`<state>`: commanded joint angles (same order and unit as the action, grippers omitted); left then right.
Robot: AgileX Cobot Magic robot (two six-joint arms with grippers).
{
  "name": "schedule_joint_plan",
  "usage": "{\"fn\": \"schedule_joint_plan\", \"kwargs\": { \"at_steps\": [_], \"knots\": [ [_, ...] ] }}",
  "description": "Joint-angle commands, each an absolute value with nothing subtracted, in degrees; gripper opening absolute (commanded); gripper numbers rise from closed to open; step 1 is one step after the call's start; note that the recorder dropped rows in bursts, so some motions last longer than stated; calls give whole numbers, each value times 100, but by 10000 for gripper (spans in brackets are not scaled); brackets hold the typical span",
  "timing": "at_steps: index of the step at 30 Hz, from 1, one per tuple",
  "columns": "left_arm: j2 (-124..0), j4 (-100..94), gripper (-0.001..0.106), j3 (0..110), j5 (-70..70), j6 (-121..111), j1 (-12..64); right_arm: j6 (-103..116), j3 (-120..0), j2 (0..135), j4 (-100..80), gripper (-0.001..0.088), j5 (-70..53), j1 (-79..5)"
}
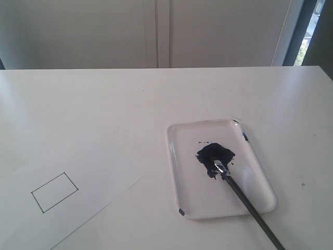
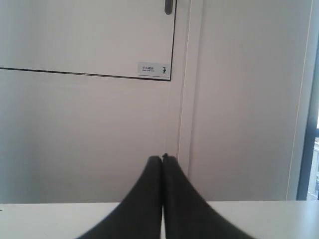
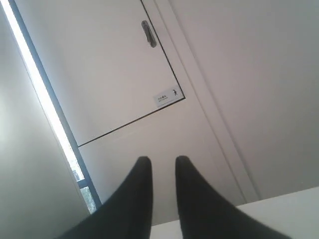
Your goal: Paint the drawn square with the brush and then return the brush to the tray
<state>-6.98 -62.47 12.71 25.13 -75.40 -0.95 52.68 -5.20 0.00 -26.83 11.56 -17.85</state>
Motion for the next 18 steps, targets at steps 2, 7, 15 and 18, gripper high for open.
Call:
{"fn": "schedule_joint_plan", "kwargs": {
  "at_steps": [2,7,15,18],
  "knots": [
    [-896,-6453,0,1356,2555,-7638,-95,5268,-536,0,-2683,170,1038,-1785],
    [-1401,-7445,0,1460,2598,-8494,-95,5268,-536,0,-2637,170,1497,-1785],
    [-1844,-8099,0,1558,2736,-9003,-95,5305,-544,0,-2686,51,1263,-1785],
    [-2014,-8163,0,1558,2723,-9055,-95,5294,-544,0,-2771,0,944,-1785]
  ]
}}
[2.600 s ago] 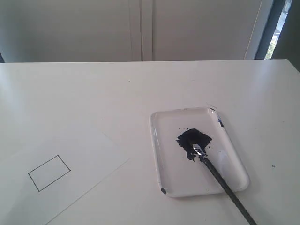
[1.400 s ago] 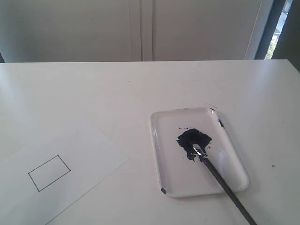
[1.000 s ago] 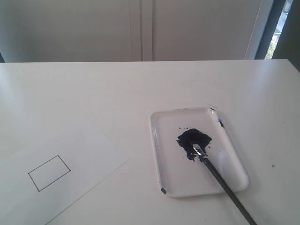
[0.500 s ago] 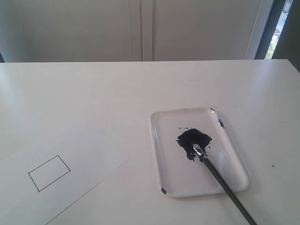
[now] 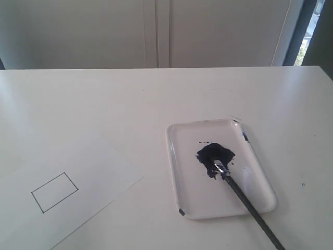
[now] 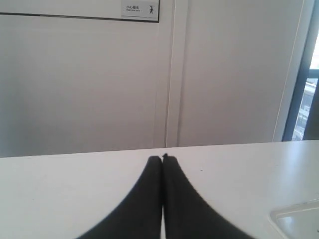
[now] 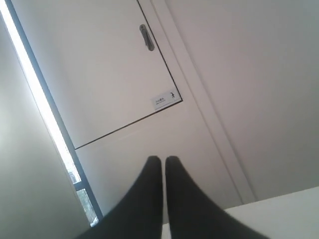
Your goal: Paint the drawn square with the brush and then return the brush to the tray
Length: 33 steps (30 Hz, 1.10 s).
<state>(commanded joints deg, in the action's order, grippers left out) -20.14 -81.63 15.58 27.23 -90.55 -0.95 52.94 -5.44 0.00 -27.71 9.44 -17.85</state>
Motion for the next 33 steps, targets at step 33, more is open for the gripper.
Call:
{"fn": "schedule_joint_plan", "kwargs": {
  "at_steps": [33],
  "knots": [
    [-3812,-9215,0,1558,2789,-9964,-95,2595,-2612,4933,-1775,0,-2200,-4345]
  ]
}}
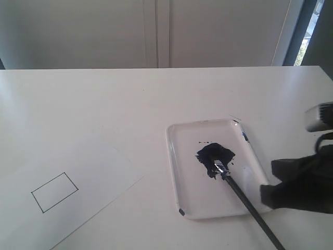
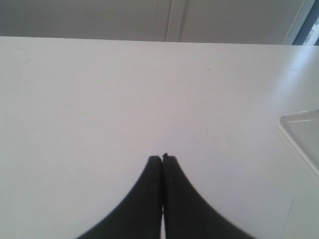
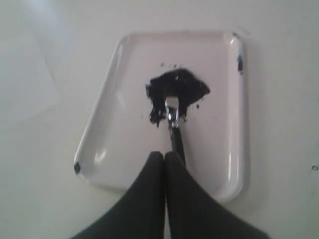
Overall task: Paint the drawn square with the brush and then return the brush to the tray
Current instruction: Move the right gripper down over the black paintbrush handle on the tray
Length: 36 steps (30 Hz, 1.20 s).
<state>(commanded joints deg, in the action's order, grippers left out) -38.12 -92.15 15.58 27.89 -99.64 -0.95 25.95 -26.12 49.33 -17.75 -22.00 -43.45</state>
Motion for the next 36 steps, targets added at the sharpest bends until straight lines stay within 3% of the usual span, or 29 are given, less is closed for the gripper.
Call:
{"fn": "schedule_joint_plan", "kwargs": {
  "at_steps": [10,19,32,36],
  "knots": [
    [-3812,-9215,0,1558,2888,-9896,-95,2569,-2911,4552,-1924,0,-1658,-4355],
    [-3812,-9080,0,1558,2899,-9920,-95,2561,-2916,4557,-1758,0,-3733,-4355],
    [-3812,-9086,0,1558,2899,-9920,-95,2561,-2778,5374,-1756,1,-3555,-4355],
    [-3812,-9374,0,1536,2888,-9920,-95,2381,-2778,5567,-1756,84,-3542,-4355]
  ]
}}
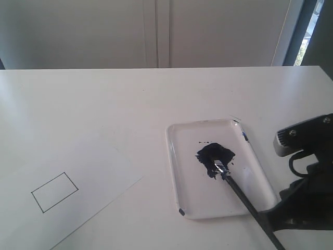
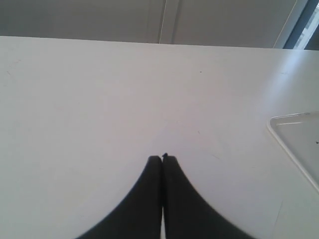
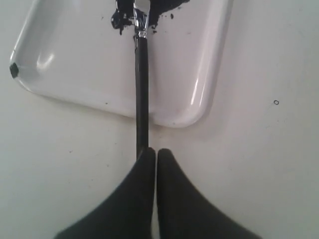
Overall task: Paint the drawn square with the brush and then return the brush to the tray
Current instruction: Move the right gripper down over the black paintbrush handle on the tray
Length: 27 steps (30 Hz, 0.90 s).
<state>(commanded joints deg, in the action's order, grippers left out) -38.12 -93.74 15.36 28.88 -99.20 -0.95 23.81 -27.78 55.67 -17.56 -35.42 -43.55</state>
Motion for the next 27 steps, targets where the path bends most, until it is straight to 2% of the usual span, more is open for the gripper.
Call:
{"fn": "schedule_joint_plan", "kwargs": {
  "at_steps": [5,8,27],
  "knots": [
    [-3812,-9384,0,1482,2902,-9932,-95,2116,-2778,5710,-1468,335,-3448,-4355],
    [-3812,-9384,0,1482,2915,-9932,-95,1864,-2778,5815,-1244,429,-3469,-4355],
    [-3812,-9384,0,1482,2953,-9932,-95,1145,-2778,7036,-1096,432,-3572,-4355]
  ]
}}
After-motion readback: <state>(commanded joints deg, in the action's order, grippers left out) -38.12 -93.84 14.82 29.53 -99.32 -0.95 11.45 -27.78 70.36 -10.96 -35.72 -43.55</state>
